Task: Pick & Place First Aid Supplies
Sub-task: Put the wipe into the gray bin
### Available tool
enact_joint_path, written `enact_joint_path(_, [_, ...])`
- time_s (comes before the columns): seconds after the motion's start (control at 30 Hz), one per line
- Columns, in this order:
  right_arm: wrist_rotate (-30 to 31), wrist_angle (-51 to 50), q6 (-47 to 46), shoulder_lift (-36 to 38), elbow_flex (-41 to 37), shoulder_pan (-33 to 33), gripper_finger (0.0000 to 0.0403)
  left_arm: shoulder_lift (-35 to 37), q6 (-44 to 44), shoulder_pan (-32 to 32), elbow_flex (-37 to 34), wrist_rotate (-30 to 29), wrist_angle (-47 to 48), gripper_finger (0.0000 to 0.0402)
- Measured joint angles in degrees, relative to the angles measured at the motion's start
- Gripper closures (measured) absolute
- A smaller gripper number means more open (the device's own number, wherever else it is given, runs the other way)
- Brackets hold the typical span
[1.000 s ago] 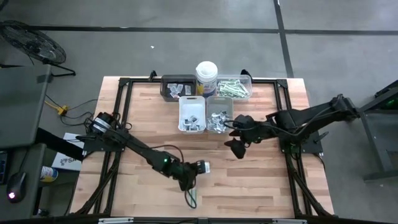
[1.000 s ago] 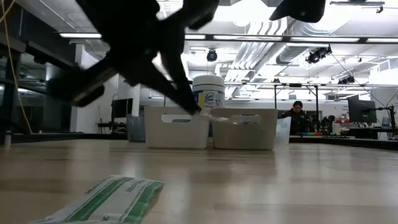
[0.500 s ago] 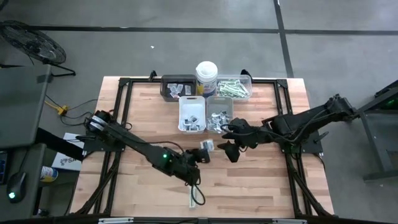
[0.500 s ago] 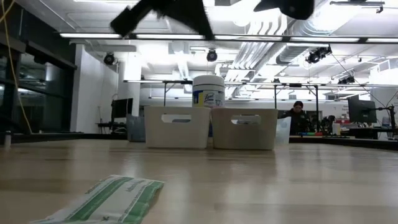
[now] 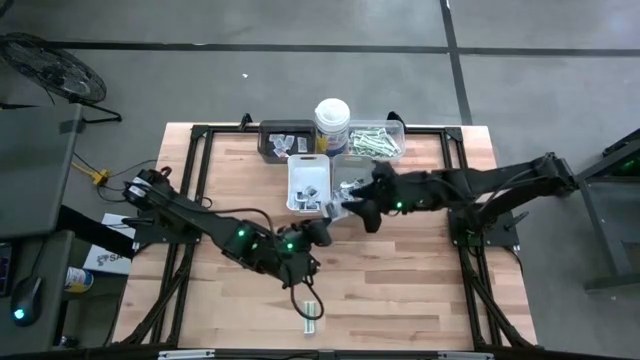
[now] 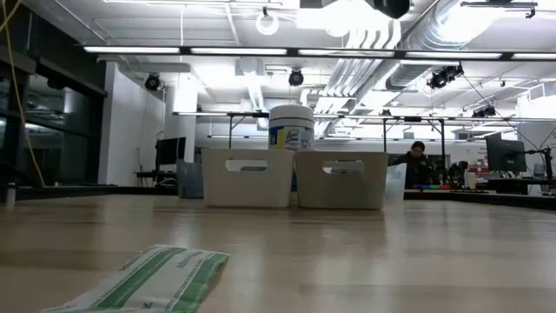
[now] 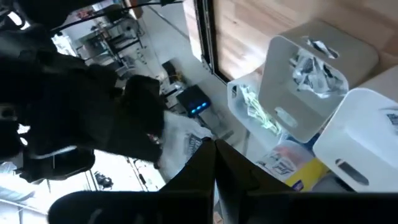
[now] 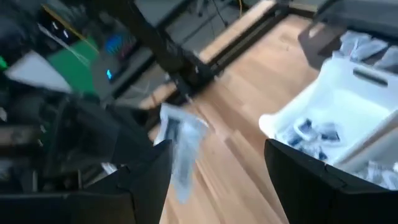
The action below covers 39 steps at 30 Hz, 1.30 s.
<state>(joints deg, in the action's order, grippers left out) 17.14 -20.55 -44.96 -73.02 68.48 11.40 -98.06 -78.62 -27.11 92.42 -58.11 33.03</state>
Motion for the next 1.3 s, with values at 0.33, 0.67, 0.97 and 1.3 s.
enact_joint_path(0.33, [-9.1,5.7,0.0,1.2,0.1,-2.5,0.0155,0.4,-2.3,0.0,1.1,-2.2,-0.4,0.0401])
enact_joint_path(0.67, [-10.6,6.1,0.5,1.0,0.1,-2.5,0.0181,0.4,-4.1,0.1,1.1,-2.3,-3.5,0.0401])
enact_joint_path(0.97, [-12.6,6.3,3.6,0.6,0.1,-2.5,0.032,0.4,-4.1,0.1,1.1,-2.2,-3.6,0.0401])
enact_joint_path(1.3, [-15.1,6.3,7.7,0.6,0.1,-2.6,0.0399,0.4,-3.6,0.1,1.1,-1.2,-3.8,0.0401])
